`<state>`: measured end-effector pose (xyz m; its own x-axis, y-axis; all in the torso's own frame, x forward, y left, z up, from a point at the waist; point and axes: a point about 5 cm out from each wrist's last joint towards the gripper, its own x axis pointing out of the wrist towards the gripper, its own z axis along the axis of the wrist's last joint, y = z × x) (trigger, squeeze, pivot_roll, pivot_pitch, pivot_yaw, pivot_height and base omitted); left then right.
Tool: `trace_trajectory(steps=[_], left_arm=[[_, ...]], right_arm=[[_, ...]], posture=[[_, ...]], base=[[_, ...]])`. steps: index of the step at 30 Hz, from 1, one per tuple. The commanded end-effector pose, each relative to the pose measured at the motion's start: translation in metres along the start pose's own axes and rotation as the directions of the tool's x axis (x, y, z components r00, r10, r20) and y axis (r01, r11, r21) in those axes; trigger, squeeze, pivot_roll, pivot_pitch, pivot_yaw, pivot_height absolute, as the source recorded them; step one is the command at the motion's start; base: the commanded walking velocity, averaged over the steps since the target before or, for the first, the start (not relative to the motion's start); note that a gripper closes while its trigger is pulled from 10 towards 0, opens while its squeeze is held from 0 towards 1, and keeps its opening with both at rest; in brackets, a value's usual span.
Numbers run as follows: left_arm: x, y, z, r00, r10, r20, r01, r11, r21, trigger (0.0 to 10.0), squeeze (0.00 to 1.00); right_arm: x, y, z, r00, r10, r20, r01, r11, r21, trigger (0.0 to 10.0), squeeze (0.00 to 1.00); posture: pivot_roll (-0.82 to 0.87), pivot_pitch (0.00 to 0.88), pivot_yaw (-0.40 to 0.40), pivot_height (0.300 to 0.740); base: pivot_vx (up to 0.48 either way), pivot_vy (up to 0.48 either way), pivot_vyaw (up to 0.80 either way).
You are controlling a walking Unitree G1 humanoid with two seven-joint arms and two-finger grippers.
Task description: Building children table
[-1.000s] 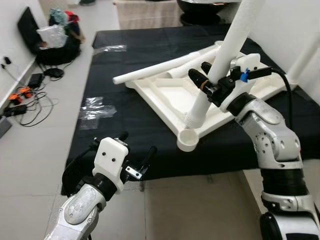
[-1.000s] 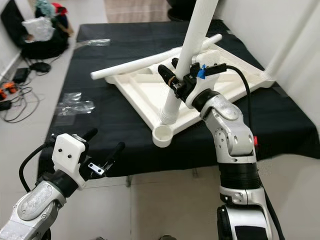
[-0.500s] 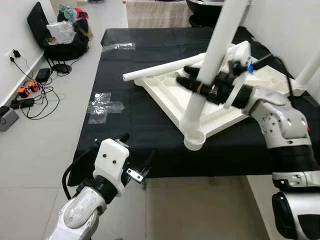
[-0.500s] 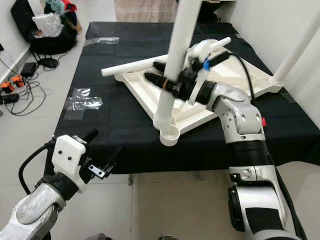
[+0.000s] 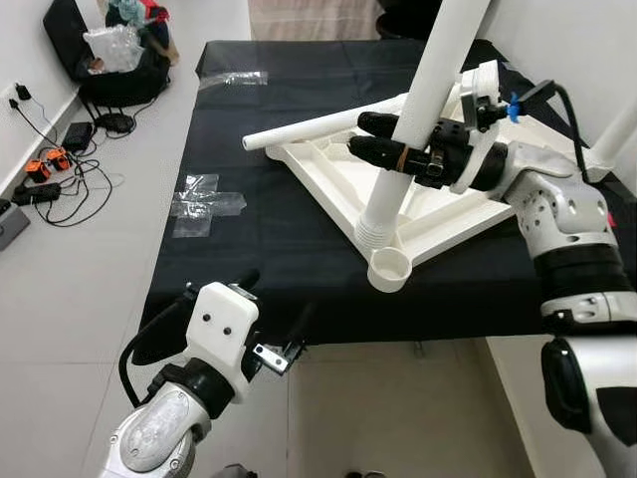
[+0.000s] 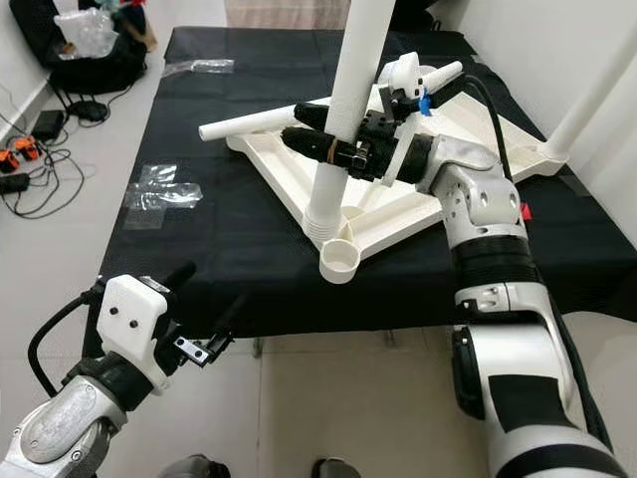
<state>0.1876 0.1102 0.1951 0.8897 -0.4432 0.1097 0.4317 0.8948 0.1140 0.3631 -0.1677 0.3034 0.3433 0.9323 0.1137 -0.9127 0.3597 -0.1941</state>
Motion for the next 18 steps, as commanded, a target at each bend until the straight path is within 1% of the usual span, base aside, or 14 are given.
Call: trace_trajectory(steps=[1, 4, 11, 18], left_arm=[[-0.003, -0.004, 0.001, 1.0, -0.012, -0.017, 0.012, 1.0, -0.012, 10.0, 0.0], [-0.008, -0.005, 0.004, 0.999, -0.021, -0.028, 0.021, 1.0, -0.014, 10.0, 0.0], [-0.008, -0.005, 0.003, 0.999, -0.035, -0.041, 0.035, 0.999, -0.015, 10.0, 0.0], [-0.008, -0.005, 0.004, 0.998, -0.042, -0.044, 0.041, 0.999, -0.015, 10.0, 0.0]], right_arm=[[-0.009, -0.002, -0.001, 0.999, 0.027, -0.018, -0.027, 1.0, -0.014, 10.0, 0.0], [-0.022, -0.004, -0.006, 0.998, 0.043, -0.052, -0.043, 0.999, 0.001, 10.0, 0.0], [-0.029, -0.004, -0.011, 0.996, 0.065, -0.056, -0.064, 0.998, 0.011, 10.0, 0.0], [-0.03, 0.001, -0.017, 0.996, 0.079, -0.048, -0.077, 0.997, 0.023, 10.0, 0.0]], posture=[[0.09, 0.226, -0.046, 0.74], [0.1, 0.243, -0.038, 0.74], [0.1, 0.251, -0.024, 0.74], [0.11, 0.251, -0.02, 0.74]], base=[[0.0, 0.0, 0.0], [0.0, 0.0, 0.0], [0.0, 0.0, 0.0], [0.0, 0.0, 0.0]])
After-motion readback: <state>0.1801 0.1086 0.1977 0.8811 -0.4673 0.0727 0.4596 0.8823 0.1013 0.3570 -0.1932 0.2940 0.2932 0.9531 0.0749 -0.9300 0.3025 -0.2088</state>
